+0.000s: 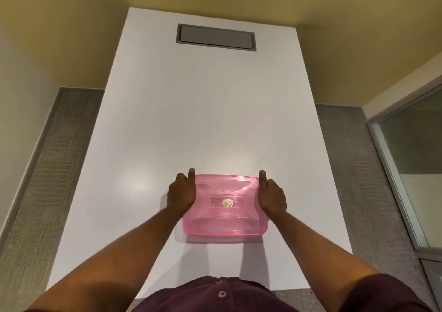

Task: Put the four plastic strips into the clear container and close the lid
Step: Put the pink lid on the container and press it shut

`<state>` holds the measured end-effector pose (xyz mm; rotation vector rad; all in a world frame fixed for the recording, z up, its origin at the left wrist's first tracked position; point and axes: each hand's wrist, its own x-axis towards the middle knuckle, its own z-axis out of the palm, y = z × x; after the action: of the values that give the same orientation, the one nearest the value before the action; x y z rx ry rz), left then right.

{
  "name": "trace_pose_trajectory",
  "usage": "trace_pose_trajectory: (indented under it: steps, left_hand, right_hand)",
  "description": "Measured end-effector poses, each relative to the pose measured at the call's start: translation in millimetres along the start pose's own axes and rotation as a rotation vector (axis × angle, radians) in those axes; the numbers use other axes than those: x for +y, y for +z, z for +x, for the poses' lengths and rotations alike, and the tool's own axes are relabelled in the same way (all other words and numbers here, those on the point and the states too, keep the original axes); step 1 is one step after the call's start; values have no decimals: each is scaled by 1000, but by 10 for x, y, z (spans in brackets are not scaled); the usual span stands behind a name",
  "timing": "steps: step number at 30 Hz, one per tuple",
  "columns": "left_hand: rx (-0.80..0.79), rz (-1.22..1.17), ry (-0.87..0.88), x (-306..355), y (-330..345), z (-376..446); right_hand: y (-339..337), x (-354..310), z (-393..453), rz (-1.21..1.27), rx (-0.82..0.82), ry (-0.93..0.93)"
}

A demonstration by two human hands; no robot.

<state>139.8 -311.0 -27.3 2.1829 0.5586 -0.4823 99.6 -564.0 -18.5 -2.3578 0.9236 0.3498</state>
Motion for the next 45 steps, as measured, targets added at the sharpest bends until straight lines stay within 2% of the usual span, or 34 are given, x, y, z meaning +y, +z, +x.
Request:
trace_pose_trajectory:
  steps: [3,6,15,20,25,32,35,40,45]
  left_hand:
    - [88,-58,132,-24,67,-32]
    - [131,-102,212,-74,73,-59]
    - [161,-112,256,-91,107,-16]
    - [119,-84,164,-80,92,-15]
    - [-103,-164,-124,-146,-39,-54]
    - [-329,-382,-157,-550,-131,-450]
    - [-358,-455,-221,-530,-63,-581]
    - [-367,-608,-291,-359,-19,-620]
    - [-342,-646,-253,-131,-70,-431]
  right_hand:
    - [48,30,-9,51,21,8]
    - [45,20,10,107,-24,5]
    - [12,2,7,283,-96,29]
    - [-16,-15,2,236,-96,46]
    - [-98,-16,-62,292,-160,133]
    - [-33,356,-404,444,-277,217]
    - [30,369,-493,548,-305,263]
    - [31,272,-442,571,-287,266]
    - [-8,87,-272,648,-292,273]
